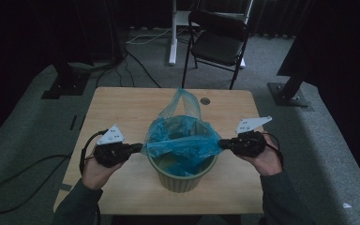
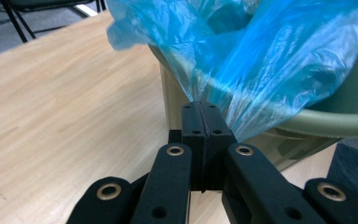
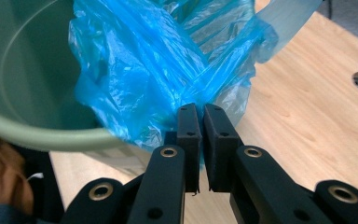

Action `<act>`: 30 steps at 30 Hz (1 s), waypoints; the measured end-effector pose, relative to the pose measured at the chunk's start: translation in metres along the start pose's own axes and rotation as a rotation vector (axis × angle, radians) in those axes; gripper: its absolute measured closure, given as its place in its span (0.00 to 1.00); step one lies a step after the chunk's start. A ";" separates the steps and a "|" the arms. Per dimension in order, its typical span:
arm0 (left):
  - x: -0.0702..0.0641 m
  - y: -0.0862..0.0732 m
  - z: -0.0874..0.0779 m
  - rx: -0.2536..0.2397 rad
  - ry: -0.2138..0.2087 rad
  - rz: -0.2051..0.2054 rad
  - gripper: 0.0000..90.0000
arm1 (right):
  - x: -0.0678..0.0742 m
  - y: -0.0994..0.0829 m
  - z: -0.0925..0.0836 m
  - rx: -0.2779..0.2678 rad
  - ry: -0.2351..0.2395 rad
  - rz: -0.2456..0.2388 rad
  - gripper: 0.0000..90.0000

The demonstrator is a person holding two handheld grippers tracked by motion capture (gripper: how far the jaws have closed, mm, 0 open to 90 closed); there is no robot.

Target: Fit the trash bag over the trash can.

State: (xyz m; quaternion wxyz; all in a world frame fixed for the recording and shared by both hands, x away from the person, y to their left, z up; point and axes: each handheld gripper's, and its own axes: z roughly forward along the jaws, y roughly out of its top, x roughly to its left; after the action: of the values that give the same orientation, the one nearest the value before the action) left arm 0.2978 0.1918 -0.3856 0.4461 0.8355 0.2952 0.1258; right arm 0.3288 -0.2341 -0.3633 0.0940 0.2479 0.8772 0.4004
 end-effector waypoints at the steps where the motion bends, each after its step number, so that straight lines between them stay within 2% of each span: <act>1: -0.001 -0.001 0.001 0.002 -0.004 0.001 1.00 | 0.000 -0.001 0.000 0.001 0.011 0.001 0.95; 8: -0.002 -0.003 0.006 0.001 -0.041 -0.023 1.00 | 0.001 -0.006 0.000 0.033 0.048 0.004 0.95; 12: 0.000 -0.004 0.008 -0.007 -0.058 -0.041 1.00 | -0.001 -0.008 0.001 0.029 0.059 0.015 0.96; 16: 0.001 -0.003 0.010 -0.008 -0.057 -0.041 1.00 | -0.002 -0.008 0.002 0.023 0.065 0.022 0.96; 22: 0.014 0.004 0.020 -0.008 -0.031 -0.053 1.00 | -0.008 -0.005 0.008 0.008 0.032 0.047 0.98; 26: 0.026 0.012 0.028 -0.002 0.004 -0.057 1.00 | -0.015 -0.002 0.013 -0.008 0.013 0.076 0.98; 30: 0.038 0.021 0.039 0.001 0.031 -0.061 1.00 | -0.023 0.000 0.019 -0.044 -0.041 0.122 0.98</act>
State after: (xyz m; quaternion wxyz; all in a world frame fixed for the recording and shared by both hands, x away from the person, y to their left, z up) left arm 0.3542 0.1796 -0.3929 0.4449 0.8241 0.3275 0.1248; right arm 0.3552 -0.2336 -0.3769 0.0929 0.3071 0.8492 0.4193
